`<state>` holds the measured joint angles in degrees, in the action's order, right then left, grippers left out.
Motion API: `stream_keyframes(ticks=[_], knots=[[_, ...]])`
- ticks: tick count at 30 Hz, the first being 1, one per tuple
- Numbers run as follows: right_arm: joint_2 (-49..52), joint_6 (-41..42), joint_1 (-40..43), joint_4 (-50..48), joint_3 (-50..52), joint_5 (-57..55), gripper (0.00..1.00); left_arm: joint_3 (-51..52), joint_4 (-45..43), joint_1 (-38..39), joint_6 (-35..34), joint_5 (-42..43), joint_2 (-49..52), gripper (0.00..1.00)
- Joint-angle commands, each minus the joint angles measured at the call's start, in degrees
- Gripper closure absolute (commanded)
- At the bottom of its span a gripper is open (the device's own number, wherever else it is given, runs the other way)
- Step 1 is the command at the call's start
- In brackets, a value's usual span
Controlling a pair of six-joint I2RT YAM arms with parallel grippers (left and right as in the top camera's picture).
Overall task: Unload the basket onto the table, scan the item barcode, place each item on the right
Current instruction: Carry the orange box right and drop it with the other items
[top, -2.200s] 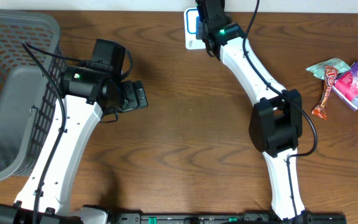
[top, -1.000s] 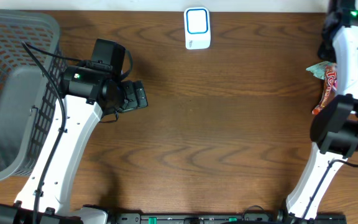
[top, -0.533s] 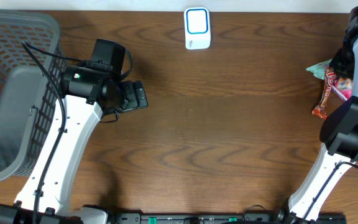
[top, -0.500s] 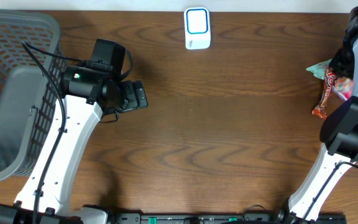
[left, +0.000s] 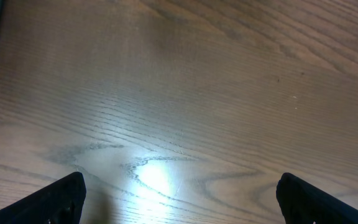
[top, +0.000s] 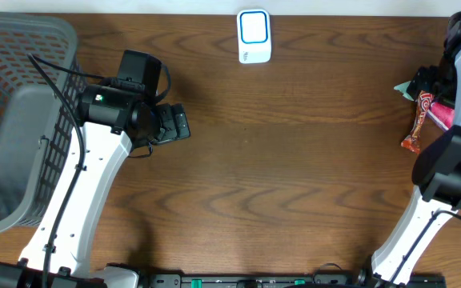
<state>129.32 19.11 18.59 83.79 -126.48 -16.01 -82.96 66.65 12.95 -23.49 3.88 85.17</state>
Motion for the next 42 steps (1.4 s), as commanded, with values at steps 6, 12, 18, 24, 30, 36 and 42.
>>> stream_keyframes(ticks=[6,12,18,24,30,36,42], knots=[[-12.57,1.6,0.72,1.07,-0.04,0.22,0.01,-0.42,0.17,-0.17,0.94,-0.94,0.39,0.02],[-12.15,7.23,7.34,4.44,2.45,-1.95,0.34,-0.42,0.17,-0.17,0.96,-0.94,0.39,0.02],[-12.04,7.21,15.56,-0.35,14.64,-0.55,0.86,-0.42,0.17,-0.17,0.94,-0.94,0.39,0.02],[-12.04,7.23,21.03,-7.85,26.53,0.07,0.99,-0.42,0.17,-0.17,0.94,-0.94,0.39,0.02],[-12.04,10.14,23.69,-16.17,36.87,0.04,0.99,-0.42,0.17,-0.17,0.94,-0.94,0.39,0.02],[-12.04,10.86,24.48,-25.68,45.2,1.42,0.99,-0.42,0.17,-0.17,0.94,-0.94,0.39,0.02],[-12.04,10.6,24.33,-34.14,49.99,12.81,0.99,-0.42,0.17,-0.17,0.94,-0.94,0.39,0.02]])
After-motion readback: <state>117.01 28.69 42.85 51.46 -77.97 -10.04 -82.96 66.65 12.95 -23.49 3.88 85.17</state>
